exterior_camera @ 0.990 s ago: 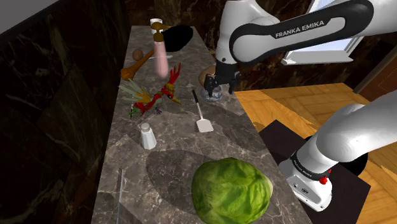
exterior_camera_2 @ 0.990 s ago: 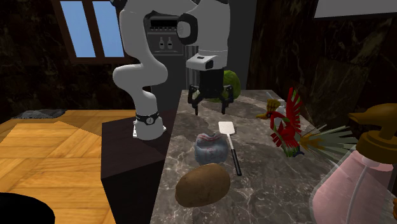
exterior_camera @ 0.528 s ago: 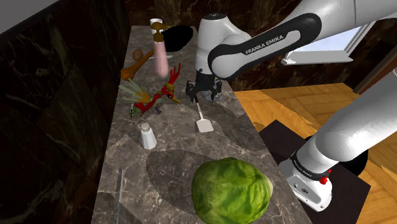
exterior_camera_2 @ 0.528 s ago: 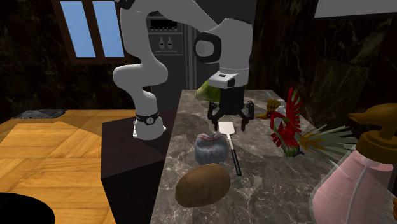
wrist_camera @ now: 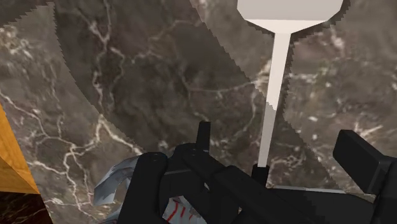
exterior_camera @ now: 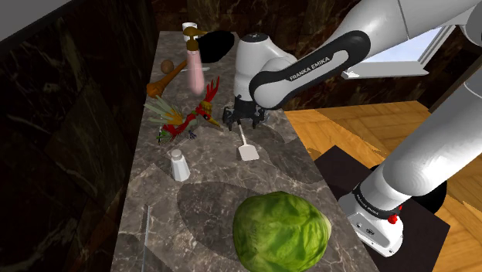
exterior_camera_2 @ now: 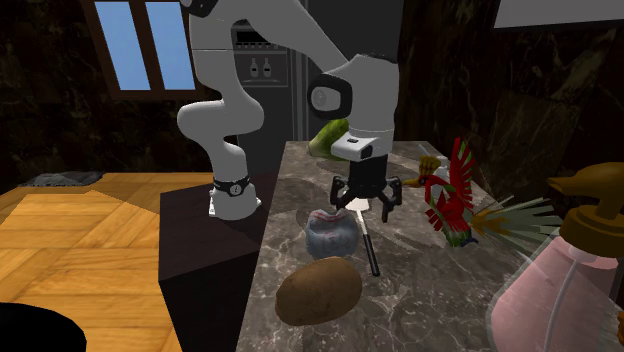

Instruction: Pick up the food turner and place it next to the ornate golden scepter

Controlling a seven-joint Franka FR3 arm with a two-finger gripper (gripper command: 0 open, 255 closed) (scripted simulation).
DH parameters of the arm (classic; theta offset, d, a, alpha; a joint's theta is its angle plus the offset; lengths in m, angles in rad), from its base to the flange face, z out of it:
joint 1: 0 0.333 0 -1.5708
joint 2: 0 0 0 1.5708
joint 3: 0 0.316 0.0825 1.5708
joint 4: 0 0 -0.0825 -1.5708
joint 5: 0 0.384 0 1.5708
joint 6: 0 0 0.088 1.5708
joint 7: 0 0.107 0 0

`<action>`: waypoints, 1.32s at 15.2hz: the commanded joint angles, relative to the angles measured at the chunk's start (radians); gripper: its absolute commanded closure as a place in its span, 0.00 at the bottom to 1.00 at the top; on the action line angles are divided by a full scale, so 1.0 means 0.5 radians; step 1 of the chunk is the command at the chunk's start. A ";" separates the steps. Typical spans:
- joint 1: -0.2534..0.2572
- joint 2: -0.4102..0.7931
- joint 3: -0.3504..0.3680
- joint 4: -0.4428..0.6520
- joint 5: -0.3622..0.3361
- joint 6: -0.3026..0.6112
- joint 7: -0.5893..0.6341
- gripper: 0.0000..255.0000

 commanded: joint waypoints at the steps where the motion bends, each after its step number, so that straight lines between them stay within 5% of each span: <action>1: -0.001 0.021 0.000 -0.004 -0.015 0.023 0.010 0.00; 7: -0.001 0.020 0.000 -0.004 -0.015 0.023 0.010 0.00; 8: -0.001 0.020 0.000 -0.004 -0.015 0.023 0.010 1.00; 20: 0.000 -0.037 -0.002 0.026 0.026 -0.057 -0.022 1.00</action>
